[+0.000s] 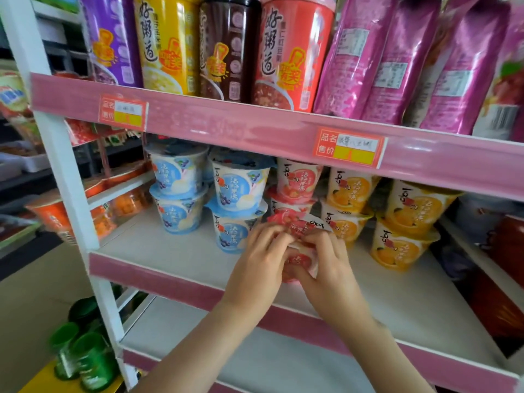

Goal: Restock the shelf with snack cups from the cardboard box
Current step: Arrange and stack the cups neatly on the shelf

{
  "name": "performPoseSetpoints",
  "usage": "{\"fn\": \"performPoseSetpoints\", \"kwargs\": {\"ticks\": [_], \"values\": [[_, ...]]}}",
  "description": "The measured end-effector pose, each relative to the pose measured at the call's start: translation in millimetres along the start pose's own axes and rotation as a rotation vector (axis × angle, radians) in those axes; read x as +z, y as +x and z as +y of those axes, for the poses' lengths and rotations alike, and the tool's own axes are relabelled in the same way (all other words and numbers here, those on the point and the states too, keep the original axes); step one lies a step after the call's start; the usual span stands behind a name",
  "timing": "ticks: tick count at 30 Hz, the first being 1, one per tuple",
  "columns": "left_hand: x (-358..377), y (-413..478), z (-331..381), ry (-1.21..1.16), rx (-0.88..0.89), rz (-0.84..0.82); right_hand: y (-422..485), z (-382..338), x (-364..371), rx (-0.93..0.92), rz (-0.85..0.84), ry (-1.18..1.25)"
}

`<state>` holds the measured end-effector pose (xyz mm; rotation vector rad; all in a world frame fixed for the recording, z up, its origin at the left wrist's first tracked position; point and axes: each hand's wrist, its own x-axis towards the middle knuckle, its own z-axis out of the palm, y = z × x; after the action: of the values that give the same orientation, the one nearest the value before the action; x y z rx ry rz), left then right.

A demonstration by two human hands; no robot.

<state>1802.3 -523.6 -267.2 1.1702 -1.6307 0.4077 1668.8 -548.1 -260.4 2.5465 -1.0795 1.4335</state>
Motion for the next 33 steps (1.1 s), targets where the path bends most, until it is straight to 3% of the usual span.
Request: {"fn": "performPoseSetpoints", "kwargs": {"ticks": [7, 17, 21, 26, 30, 33], "values": [[1.7, 12.6, -7.3, 0.050, -0.002, -0.130, 10.3, 1.2, 10.0, 0.026, -0.058, -0.122], [0.8, 16.4, -6.4, 0.088, -0.034, -0.153, 13.1, 0.2, 12.0, 0.111, -0.079, -0.067], [-0.7, 14.6, -2.3, 0.168, -0.093, -0.191, 12.0, -14.4, 21.0, 0.144, -0.036, -0.208], [-8.1, -0.2, 6.3, 0.083, -0.153, -0.217, -0.6, -26.0, 11.6, 0.200, -0.040, -0.358], [-53.6, -27.8, 26.4, 0.030, -0.267, -0.218, -22.5, -77.4, -8.6, 0.129, -0.059, -0.233], [-105.2, -72.3, 42.0, -0.033, -0.428, -0.210, -64.3, -133.2, -9.3, 0.120, -0.185, -0.073]]}}
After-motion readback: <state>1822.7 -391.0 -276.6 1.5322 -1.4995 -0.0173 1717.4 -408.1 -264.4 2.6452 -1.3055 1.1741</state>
